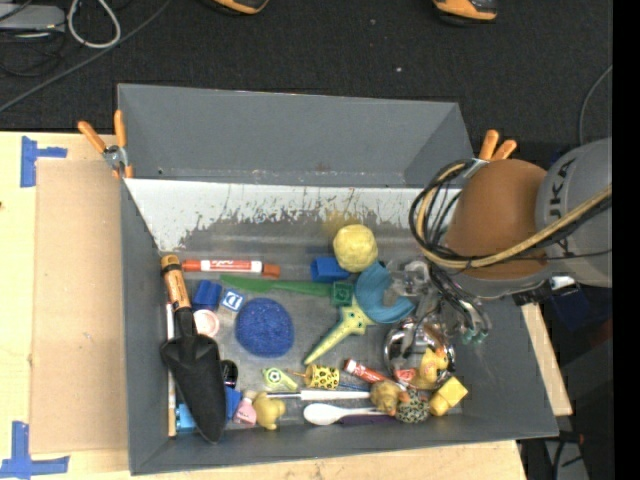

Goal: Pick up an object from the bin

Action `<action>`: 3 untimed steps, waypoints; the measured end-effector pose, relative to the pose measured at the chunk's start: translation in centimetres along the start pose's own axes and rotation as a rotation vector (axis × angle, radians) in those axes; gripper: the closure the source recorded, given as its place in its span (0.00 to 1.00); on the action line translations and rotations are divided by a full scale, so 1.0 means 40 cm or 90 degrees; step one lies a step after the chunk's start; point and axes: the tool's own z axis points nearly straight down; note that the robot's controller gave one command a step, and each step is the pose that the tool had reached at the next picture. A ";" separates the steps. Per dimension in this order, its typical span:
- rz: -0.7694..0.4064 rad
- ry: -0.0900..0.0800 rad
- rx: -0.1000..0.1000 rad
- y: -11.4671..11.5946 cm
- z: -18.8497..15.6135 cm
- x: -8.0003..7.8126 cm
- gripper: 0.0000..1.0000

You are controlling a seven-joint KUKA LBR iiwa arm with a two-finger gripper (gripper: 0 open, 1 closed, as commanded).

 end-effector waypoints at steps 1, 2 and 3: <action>-0.081 0.000 -0.002 -0.014 0.031 -0.049 0.00; -0.010 -0.003 -0.001 0.010 0.125 0.035 0.00; -0.044 -0.004 0.001 0.120 0.129 -0.071 0.00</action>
Offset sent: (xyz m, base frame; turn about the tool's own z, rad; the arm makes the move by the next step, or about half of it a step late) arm -0.0163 0.0062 -0.0519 -0.0179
